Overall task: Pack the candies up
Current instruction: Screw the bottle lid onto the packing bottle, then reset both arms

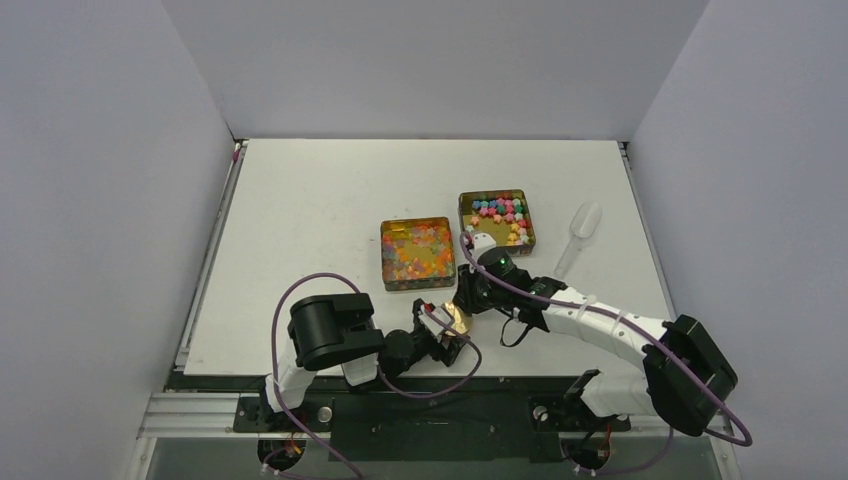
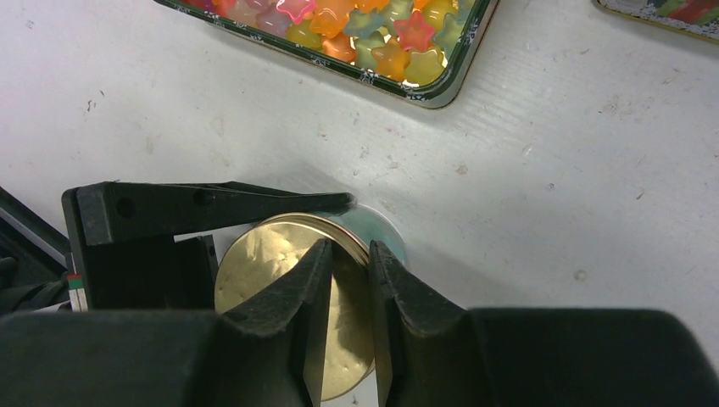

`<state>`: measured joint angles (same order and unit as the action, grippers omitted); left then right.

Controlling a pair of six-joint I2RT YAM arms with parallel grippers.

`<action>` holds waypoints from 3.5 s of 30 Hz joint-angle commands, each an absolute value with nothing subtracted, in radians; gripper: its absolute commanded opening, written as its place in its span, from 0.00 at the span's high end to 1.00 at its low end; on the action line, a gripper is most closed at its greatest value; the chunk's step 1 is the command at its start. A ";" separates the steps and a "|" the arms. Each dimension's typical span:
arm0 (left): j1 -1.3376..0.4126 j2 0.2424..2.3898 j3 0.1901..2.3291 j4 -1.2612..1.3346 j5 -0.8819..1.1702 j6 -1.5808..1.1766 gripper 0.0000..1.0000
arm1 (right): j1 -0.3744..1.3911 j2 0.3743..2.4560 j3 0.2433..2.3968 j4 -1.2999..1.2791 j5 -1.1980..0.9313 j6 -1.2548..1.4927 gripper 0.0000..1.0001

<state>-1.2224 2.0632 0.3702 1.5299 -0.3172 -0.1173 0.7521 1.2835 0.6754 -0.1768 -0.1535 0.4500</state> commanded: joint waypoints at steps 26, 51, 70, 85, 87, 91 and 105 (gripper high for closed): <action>-1.224 2.126 0.350 1.647 -0.307 -0.138 0.68 | 0.945 0.883 0.400 -0.316 -0.073 0.671 0.80; -1.229 1.982 0.334 1.455 -0.338 -0.196 0.25 | 0.946 0.656 0.489 -0.457 0.199 0.699 0.39; -1.259 1.612 0.328 0.874 -0.278 -0.273 0.04 | 0.936 0.667 0.608 -0.505 0.285 0.637 0.22; -1.242 1.127 0.524 0.037 -0.327 -0.375 0.04 | 0.922 0.705 0.766 -0.630 0.523 0.654 0.09; -1.230 1.095 0.595 -0.102 -0.338 -0.393 0.04 | 0.922 0.730 0.810 -0.679 0.588 0.674 0.08; -1.186 1.065 0.746 -0.331 -0.371 -0.419 0.04 | 0.922 0.756 0.875 -0.731 0.669 0.702 0.07; -0.774 0.938 1.020 -0.602 -0.345 -0.376 0.04 | 0.685 0.768 0.965 -0.744 0.697 0.613 0.06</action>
<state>-0.8875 1.0042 0.9653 -0.5396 -0.3416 -0.4026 0.7948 0.7567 0.9329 -0.7635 0.7364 0.6853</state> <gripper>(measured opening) 0.965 0.939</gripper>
